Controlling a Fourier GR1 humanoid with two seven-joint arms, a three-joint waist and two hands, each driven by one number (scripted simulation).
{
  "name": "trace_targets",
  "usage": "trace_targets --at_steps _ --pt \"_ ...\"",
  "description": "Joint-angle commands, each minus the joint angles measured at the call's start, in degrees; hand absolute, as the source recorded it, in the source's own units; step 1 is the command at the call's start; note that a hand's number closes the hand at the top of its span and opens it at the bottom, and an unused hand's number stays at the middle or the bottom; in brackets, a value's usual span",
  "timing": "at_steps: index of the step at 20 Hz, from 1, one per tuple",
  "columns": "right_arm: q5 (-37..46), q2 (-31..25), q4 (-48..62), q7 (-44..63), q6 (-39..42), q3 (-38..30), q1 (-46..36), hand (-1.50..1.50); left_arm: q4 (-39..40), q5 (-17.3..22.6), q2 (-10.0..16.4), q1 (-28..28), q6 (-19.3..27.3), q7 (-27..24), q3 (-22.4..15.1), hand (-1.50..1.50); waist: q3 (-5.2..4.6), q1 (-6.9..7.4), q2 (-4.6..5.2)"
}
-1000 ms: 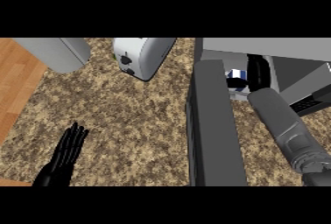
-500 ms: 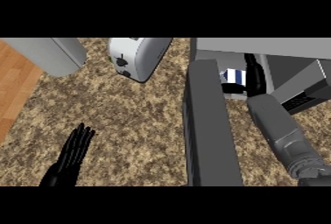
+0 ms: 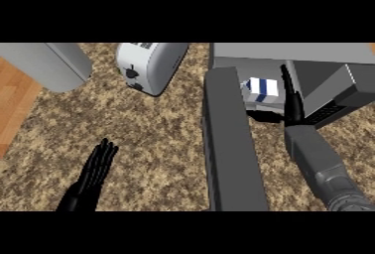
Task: Pick up the milk, place it into the microwave and close the microwave
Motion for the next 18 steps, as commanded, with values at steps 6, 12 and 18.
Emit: trace_targets --at_steps 6,12,18 --pt "-2.16 0.46 0.53 -7.32 13.39 -1.32 7.11 -1.50 0.58 -0.85 -0.80 1.12 -0.53 -0.11 -1.66 -1.50 -0.07 -0.97 -0.58" --pt "-2.40 3.08 -1.55 -10.48 15.62 -0.12 12.47 -1.50 2.17 -2.87 -2.45 -2.00 0.85 0.77 -1.46 -1.50 -0.20 -2.59 -1.31" --pt "-5.99 3.40 -3.40 -15.35 28.33 -1.85 18.24 -1.50 2.65 -1.15 -3.63 -4.04 -0.35 4.17 -2.54 -1.50 -0.21 -3.56 -1.50"
